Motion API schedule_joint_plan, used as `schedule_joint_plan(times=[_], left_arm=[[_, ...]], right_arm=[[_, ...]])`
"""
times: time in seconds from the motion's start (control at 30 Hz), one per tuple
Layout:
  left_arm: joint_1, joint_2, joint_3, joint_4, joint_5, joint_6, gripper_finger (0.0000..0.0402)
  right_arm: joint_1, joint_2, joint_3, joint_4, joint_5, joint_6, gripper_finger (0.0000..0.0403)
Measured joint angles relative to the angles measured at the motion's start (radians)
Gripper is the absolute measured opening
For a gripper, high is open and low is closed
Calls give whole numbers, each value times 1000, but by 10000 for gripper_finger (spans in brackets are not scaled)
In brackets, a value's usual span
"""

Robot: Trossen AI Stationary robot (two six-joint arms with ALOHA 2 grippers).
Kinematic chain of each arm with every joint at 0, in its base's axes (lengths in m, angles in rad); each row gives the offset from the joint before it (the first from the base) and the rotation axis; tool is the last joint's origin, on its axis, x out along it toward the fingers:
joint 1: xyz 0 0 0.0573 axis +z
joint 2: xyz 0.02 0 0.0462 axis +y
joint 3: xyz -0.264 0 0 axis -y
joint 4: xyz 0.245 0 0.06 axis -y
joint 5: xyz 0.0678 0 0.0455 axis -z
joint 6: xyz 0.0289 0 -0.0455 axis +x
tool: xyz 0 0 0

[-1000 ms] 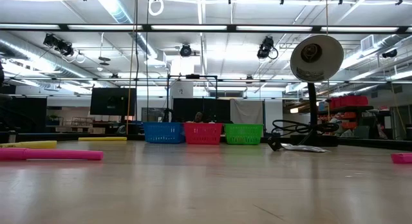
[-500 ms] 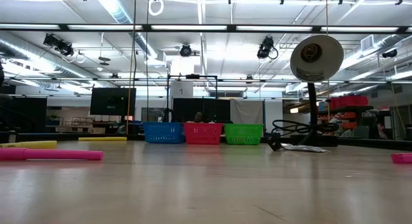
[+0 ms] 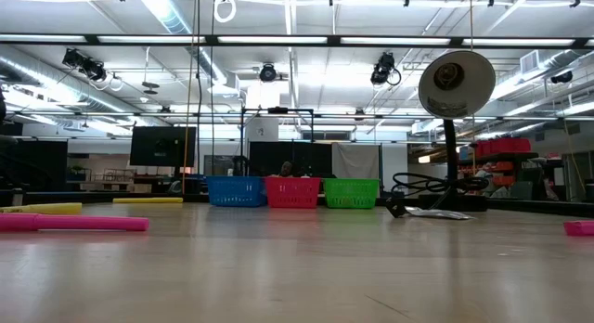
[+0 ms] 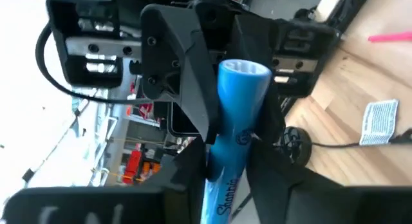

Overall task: Pick & Place Markers
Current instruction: Put the blue highlighter into the green bin

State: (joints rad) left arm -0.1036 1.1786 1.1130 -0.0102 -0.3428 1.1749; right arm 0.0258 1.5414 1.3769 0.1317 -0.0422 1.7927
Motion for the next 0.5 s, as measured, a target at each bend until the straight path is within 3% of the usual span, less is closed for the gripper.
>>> schedule_joint_plan(times=[0.5], left_arm=[[0,-27,2,-3,55,-437,222]], right_arm=[[-12,0,0,41,-11,-76,52]])
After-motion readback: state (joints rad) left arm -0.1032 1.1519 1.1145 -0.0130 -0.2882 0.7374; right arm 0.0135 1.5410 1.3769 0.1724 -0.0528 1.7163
